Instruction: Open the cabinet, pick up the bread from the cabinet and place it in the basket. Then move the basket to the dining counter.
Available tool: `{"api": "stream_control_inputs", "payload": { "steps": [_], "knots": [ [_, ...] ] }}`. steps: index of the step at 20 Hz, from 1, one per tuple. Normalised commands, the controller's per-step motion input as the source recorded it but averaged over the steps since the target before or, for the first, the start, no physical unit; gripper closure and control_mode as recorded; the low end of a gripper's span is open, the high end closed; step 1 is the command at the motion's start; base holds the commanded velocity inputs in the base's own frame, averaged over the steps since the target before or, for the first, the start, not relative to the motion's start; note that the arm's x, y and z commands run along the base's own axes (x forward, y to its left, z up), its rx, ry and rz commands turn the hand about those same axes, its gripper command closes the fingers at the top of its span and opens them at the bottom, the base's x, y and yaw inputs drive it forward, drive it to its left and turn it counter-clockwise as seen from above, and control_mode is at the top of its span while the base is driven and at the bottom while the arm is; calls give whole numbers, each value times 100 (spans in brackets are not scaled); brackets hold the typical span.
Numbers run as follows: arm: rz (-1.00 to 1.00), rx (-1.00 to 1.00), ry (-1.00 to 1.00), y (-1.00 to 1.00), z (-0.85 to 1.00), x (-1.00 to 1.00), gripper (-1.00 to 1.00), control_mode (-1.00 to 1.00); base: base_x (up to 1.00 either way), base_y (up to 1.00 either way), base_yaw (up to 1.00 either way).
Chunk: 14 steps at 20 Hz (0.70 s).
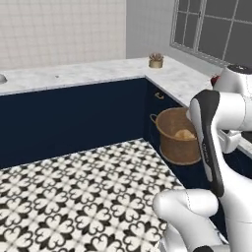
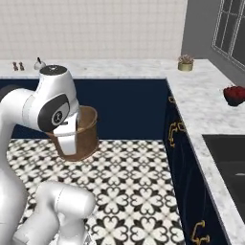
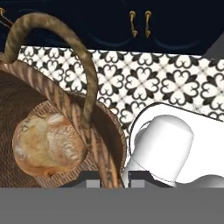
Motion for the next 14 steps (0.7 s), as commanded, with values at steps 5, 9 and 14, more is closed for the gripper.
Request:
{"api": "stream_control_inputs", "payload": {
  "steps": [5, 9, 14],
  "knots": [
    [0, 0, 0, 0, 0, 0, 100, 100, 100, 27, 8],
    [0, 0, 0, 0, 0, 0, 100, 100, 100, 2, 11],
    [0, 0, 0, 0, 0, 0, 100, 100, 100, 19, 10]
  ]
}}
